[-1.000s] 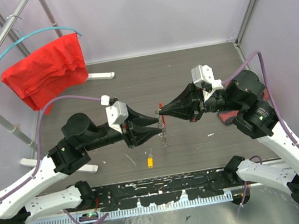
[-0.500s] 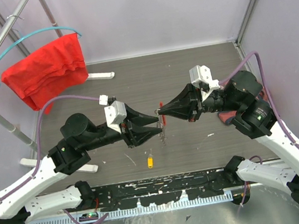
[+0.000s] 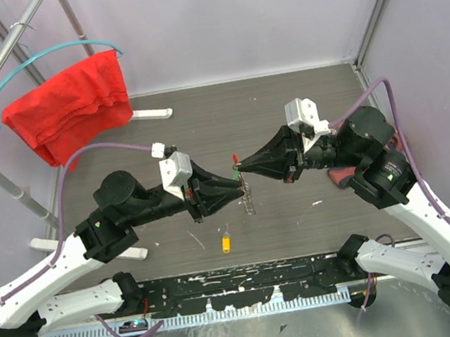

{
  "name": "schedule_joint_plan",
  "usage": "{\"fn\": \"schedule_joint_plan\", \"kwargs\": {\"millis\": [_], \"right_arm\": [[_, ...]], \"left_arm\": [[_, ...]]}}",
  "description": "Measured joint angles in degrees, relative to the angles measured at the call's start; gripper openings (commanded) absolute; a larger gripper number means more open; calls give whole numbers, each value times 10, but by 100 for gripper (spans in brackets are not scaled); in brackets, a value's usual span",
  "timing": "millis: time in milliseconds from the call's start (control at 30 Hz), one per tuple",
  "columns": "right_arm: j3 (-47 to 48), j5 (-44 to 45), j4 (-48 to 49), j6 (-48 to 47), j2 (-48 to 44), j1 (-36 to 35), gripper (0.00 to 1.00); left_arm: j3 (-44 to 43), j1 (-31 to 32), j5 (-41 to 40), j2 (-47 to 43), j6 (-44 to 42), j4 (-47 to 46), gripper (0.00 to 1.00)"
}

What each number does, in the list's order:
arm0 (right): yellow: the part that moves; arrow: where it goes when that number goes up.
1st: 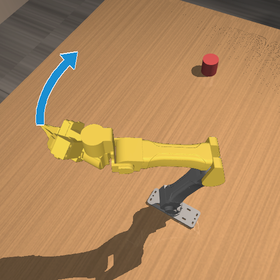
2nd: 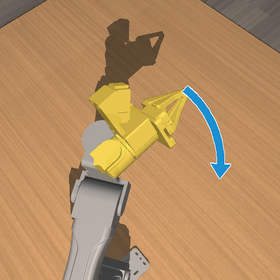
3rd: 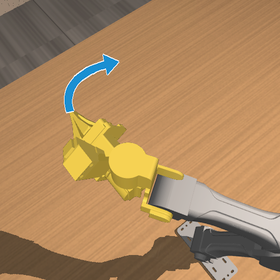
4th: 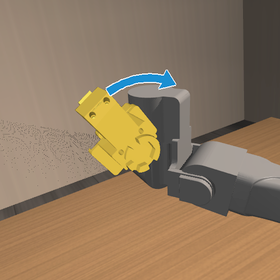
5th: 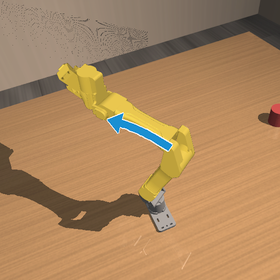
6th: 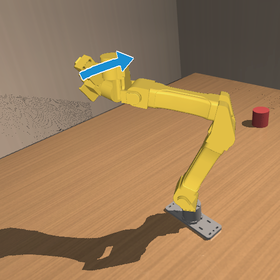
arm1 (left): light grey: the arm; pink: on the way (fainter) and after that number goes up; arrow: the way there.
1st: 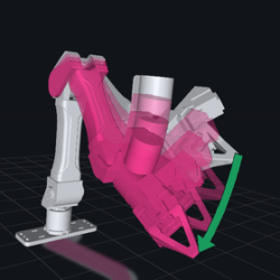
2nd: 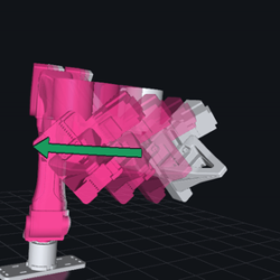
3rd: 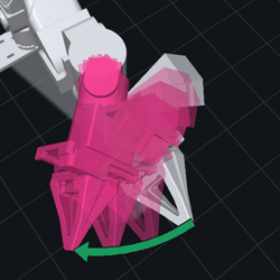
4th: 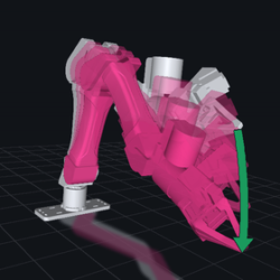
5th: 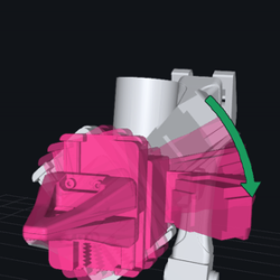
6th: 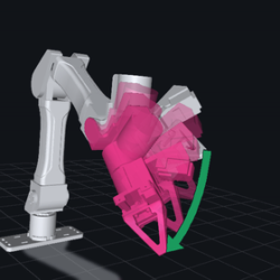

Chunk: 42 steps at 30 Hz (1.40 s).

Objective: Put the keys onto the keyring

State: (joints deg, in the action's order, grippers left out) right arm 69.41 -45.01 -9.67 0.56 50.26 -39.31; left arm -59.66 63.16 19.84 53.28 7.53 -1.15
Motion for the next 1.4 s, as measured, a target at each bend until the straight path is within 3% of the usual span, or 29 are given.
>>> {"fn": "schedule_joint_plan", "kwargs": {"millis": [100,667,800,1400], "right_arm": [[0,1,-3,-2,0,0,1],[-5,6,-12,-3,0,0,1],[-7,15,-14,-4,0,0,1],[-10,61,-16,-5,0,0,1]], "left_arm": [[0,0,0,0,0,-1,34],[0,0,-2,14,13,-14,33],[0,0,-2,14,16,-16,39],[8,0,-18,15,17,-15,43]]}}
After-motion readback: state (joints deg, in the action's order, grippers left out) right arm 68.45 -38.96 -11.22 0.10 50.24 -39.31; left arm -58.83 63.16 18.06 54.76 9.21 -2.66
